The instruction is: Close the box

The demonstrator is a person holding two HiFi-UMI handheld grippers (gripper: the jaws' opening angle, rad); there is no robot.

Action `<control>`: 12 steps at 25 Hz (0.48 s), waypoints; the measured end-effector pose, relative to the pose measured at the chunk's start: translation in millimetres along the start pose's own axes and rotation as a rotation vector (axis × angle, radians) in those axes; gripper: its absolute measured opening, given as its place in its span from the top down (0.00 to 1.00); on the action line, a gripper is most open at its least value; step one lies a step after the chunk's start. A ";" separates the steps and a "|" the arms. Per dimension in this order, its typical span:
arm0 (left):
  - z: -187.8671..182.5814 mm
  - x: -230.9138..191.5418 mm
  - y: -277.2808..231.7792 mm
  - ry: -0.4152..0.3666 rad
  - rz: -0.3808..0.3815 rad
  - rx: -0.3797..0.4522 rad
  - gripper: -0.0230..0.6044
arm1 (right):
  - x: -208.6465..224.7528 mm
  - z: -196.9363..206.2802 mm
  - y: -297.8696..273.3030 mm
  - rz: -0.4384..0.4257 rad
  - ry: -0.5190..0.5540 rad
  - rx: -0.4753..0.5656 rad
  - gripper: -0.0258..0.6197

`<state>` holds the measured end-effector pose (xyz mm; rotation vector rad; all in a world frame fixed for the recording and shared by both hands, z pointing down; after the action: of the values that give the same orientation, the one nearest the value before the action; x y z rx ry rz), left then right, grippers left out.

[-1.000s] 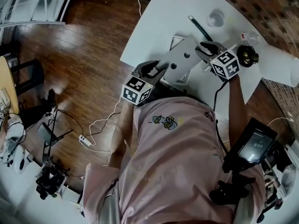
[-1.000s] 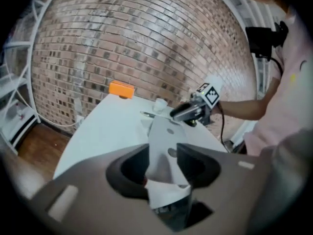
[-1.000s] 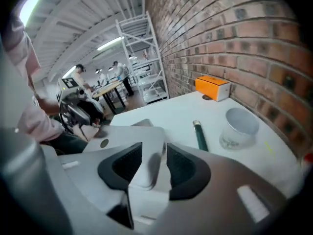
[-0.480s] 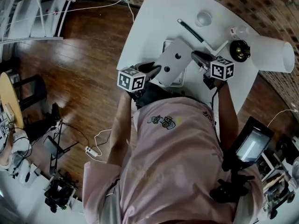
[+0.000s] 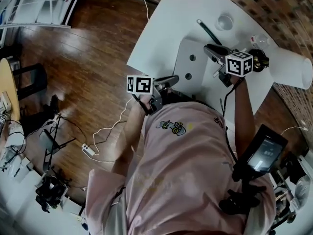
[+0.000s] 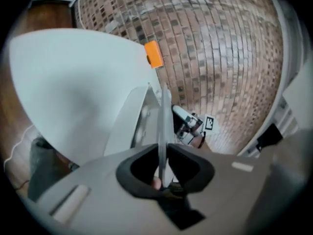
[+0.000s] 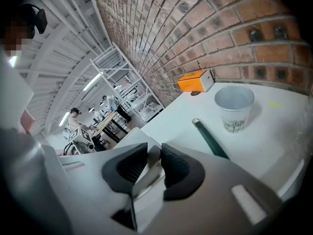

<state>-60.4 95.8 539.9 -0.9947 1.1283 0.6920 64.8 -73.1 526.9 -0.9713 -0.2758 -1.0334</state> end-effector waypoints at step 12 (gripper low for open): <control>2.8 -27.3 -1.5 -0.032 -0.152 0.004 0.85 | 13.5 17.0 -24.6 0.085 0.040 -0.090 0.82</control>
<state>-66.4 98.5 566.6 -1.0507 1.0147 0.5813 55.6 -71.7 558.4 -1.0334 -0.1546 -0.9928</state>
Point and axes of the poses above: the fingertips, and each gripper's own axes: y backward along the fingers, x to its right, z out of its underside, the point moved 3 cm from there along y, backward along the fingers, and after that the axes turned 3 degrees about -y, right-handed, at the moved point
